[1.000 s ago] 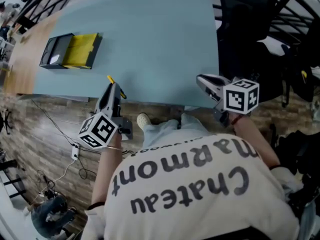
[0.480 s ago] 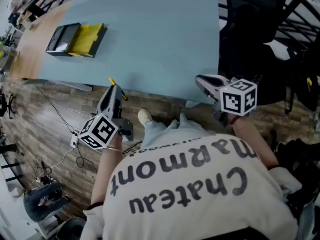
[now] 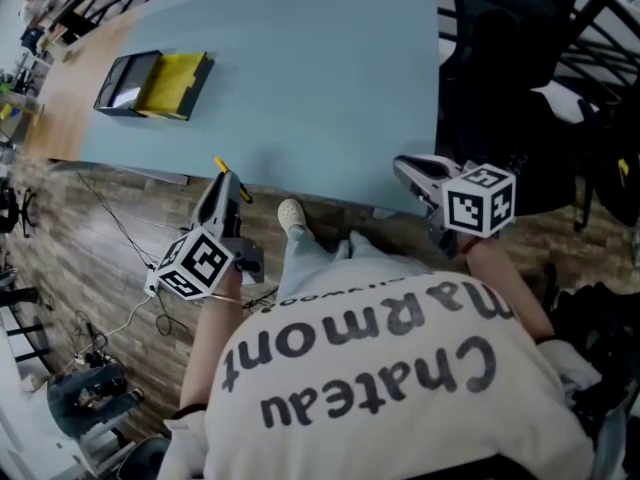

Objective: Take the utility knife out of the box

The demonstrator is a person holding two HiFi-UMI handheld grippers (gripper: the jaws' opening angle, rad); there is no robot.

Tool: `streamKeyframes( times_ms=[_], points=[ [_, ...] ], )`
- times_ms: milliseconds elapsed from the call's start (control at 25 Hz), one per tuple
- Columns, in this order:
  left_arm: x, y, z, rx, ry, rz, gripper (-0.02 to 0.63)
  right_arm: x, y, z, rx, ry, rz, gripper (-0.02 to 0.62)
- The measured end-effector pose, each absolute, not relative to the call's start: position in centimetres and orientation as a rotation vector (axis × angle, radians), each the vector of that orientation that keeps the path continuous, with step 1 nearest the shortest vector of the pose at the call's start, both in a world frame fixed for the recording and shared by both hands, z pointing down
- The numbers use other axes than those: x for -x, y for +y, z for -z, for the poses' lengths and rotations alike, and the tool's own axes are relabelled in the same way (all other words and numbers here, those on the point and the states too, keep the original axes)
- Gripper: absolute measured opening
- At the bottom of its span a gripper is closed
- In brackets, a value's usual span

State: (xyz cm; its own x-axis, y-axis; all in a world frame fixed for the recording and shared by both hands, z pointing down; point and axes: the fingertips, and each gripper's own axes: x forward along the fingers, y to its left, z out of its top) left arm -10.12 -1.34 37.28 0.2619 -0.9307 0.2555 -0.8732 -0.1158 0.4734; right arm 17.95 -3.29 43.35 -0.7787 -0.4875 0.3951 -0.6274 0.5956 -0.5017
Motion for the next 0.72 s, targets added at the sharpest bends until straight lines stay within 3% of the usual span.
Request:
streamKeyframes(
  times_ms=[720],
  points=[
    [9.8,-2.7,-37.9,-2.011,-1.605,0.148,0.040,-18.3,-4.1,-43.1,-0.942,-2.604,-0.889,0.044]
  ],
)
